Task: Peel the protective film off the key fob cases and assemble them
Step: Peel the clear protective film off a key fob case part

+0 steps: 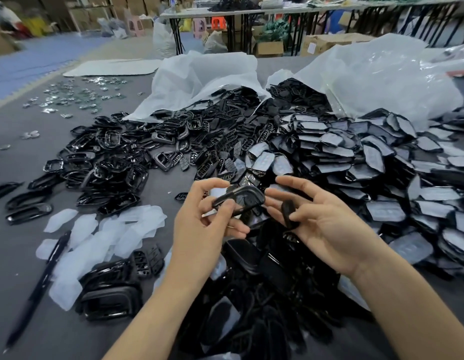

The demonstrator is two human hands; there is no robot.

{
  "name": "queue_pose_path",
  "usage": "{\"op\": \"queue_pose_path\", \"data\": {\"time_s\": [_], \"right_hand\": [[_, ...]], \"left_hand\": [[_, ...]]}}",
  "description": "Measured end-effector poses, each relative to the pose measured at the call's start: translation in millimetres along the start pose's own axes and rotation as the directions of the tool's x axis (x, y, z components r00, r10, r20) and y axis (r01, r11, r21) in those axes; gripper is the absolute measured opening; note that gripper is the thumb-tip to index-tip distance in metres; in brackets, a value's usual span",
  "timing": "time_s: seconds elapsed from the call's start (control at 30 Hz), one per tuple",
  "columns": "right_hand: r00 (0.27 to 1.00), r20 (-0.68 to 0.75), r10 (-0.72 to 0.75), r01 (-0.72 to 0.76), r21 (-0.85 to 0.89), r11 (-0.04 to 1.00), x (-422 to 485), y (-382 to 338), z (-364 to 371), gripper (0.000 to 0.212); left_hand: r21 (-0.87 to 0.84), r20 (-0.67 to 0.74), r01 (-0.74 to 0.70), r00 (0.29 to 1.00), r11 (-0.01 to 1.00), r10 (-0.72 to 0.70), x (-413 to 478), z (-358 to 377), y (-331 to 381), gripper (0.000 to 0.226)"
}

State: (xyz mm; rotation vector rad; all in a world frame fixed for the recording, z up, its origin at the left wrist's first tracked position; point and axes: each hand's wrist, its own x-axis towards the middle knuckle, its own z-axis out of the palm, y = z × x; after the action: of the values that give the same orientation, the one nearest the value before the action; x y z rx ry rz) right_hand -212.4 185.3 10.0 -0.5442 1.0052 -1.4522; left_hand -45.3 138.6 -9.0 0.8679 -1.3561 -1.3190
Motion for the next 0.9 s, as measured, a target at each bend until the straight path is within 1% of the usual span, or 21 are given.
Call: {"op": "queue_pose_path", "data": {"time_s": [0.1,0.23,0.33,0.47,0.53,0.57,0.6,0.67,0.73,0.8,0.9], "right_hand": [[0.999,-0.027,-0.042,0.044,0.052,0.998,0.1,-0.4,-0.5,0.061],[0.998,-0.035,-0.061,0.063,0.067,0.996,0.5,0.3,-1.3,0.064],[0.995,0.001,-0.101,0.1,0.089,0.991,-1.7,-0.4,0.2,0.065],[0.984,0.101,-0.143,0.13,0.124,0.984,-4.7,8.4,11.7,0.066],[0.98,0.123,-0.156,0.141,0.121,0.983,-5.6,15.1,18.7,0.064],[0.979,0.129,-0.161,0.145,0.12,0.982,-6.0,17.9,21.1,0.063],[0.978,0.132,-0.162,0.147,0.118,0.982,-6.4,19.8,22.6,0.062],[0.977,0.139,-0.16,0.147,0.1,0.984,-7.1,21.8,23.8,0.06],[0.975,0.147,-0.166,0.162,0.039,0.986,-8.2,24.0,23.9,0.057],[0.973,0.136,-0.187,0.198,-0.065,0.978,-9.3,25.7,22.4,0.046],[0.967,0.081,-0.242,0.253,-0.204,0.946,-10.2,23.1,18.1,0.027]], "left_hand": [[-0.01,0.017,-0.019,1.0,1.0,0.019,-2.4,2.0,3.1,0.029],[-0.004,0.069,-0.019,0.997,1.0,0.02,-3.9,6.3,0.2,0.02],[0.115,0.079,-0.043,0.996,0.992,0.034,-6.1,10.1,-1.1,0.02],[0.245,0.137,-0.068,0.99,0.967,0.035,-12.4,13.6,-2.3,0.021],[0.313,0.128,-0.097,0.99,0.945,0.059,-13.6,14.7,-2.4,0.025],[0.315,0.113,-0.093,0.992,0.944,0.059,-13.5,14.2,-2.3,0.025],[0.288,0.101,-0.076,0.994,0.955,0.048,-13.3,13.8,-1.6,0.023],[0.161,0.093,0.001,0.996,0.987,-0.016,-12.5,12.9,0.9,0.021],[0.077,0.094,0.072,0.992,0.994,-0.079,-11.1,12.9,2.3,0.02],[0.045,0.072,0.103,0.992,0.994,-0.106,-9.6,12.7,2.4,0.022],[0.013,0.024,0.11,0.994,0.994,-0.111,-6.6,10.2,3.2,0.025]]}}
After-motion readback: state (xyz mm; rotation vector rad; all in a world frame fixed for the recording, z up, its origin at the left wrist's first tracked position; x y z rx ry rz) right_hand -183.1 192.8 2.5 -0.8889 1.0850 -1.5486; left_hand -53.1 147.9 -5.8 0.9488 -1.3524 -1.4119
